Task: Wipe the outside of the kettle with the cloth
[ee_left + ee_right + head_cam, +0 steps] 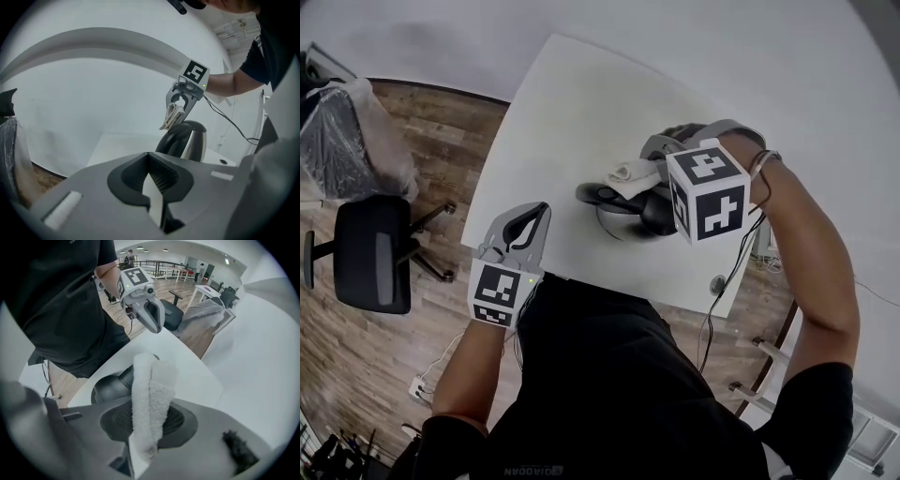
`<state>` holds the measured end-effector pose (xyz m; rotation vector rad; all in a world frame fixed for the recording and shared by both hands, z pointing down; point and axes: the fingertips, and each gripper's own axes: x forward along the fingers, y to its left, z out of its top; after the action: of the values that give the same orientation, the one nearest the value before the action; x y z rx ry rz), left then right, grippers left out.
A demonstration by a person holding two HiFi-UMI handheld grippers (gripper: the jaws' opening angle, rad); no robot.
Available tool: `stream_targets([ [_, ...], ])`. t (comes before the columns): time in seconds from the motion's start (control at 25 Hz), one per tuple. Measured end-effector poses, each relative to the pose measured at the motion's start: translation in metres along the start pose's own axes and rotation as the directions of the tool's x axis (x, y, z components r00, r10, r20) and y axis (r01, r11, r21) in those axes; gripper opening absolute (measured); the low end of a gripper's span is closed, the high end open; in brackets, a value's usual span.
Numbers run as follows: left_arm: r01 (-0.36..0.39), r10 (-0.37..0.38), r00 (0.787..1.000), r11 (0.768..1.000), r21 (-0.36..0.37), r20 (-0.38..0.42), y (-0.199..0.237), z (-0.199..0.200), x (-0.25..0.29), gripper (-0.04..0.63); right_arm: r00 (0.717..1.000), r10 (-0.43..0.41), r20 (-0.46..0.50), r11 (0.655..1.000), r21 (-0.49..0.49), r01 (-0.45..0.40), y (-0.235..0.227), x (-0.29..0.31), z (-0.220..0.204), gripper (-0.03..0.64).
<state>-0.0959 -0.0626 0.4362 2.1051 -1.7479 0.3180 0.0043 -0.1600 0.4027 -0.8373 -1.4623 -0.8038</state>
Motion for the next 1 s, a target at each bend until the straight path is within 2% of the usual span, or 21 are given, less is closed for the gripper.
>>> stream_targets([
  [0.2, -0.04, 0.04, 0.999, 0.999, -0.002, 0.027, -0.029, 0.012, -0.016, 0.008, 0.992, -0.123, 0.03, 0.992, -0.001, 0.124, 0.025, -0.024, 0.001, 0.098],
  [0.28, -0.045, 0.045, 0.998, 0.999, 0.008, 0.033, -0.037, 0.017, -0.02, 0.006, 0.973, -0.223, 0.054, 0.974, 0.057, 0.22, 0.025, -0.031, -0.004, 0.098],
  [0.36, -0.058, 0.058, 0.998, 0.998, 0.017, 0.03, -0.04, 0.02, -0.025, 0.006, 0.929, -0.364, 0.058, 0.917, 0.195, 0.347, 0.021, -0.036, -0.017, 0.098],
  [0.48, -0.089, 0.088, 0.996, 0.995, 0.041, 0.014, -0.04, 0.027, -0.03, 0.006, 0.874, -0.483, 0.047, 0.796, 0.439, 0.416, 0.033, -0.045, -0.038, 0.098],
  [0.56, -0.097, 0.096, 0.995, 0.994, 0.043, 0.011, -0.039, 0.037, -0.03, 0.006, 0.828, -0.56, 0.039, 0.677, 0.598, 0.429, 0.045, -0.059, -0.05, 0.098],
  [0.6, -0.093, 0.092, 0.996, 0.995, 0.046, 0.018, -0.04, 0.045, -0.029, 0.008, 0.8, -0.599, 0.032, 0.604, 0.673, 0.426, 0.05, -0.067, -0.057, 0.098],
  [0.64, -0.083, 0.082, 0.996, 0.995, 0.059, 0.027, -0.042, 0.053, -0.027, 0.008, 0.771, -0.637, 0.024, 0.518, 0.754, 0.405, 0.058, -0.075, -0.066, 0.099],
  [0.72, -0.046, 0.043, 0.999, 0.993, 0.109, 0.034, -0.044, 0.066, -0.016, 0.006, 0.71, -0.704, -0.001, 0.294, 0.91, 0.292, 0.079, -0.084, -0.085, 0.099],
  [0.76, -0.016, 0.012, 0.999, 0.99, 0.14, 0.03, -0.044, 0.069, -0.009, 0.008, 0.692, -0.722, -0.02, 0.184, 0.958, 0.221, 0.089, -0.084, -0.093, 0.098],
  [0.8, 0.021, -0.025, 0.999, 0.985, 0.173, 0.023, -0.043, 0.072, 0.0, 0.008, 0.688, -0.724, -0.044, 0.093, 0.983, 0.161, 0.097, -0.079, -0.102, 0.098],
  [0.84, 0.062, -0.067, 0.998, 0.975, 0.213, 0.015, -0.043, 0.073, 0.008, 0.006, 0.701, -0.71, -0.069, 0.021, 0.993, 0.118, 0.101, -0.072, -0.11, 0.098],
  [0.92, 0.153, -0.158, 0.987, 0.936, 0.318, -0.011, -0.041, 0.072, 0.021, 0.008, 0.755, -0.647, -0.107, -0.085, 0.994, 0.067, 0.102, -0.055, -0.122, 0.098],
  [1.0, 0.232, -0.237, 0.971, 0.897, 0.375, -0.034, -0.032, 0.068, 0.025, 0.006, 0.799, -0.589, -0.124, -0.168, 0.985, 0.029, 0.099, -0.045, -0.122, 0.098],
])
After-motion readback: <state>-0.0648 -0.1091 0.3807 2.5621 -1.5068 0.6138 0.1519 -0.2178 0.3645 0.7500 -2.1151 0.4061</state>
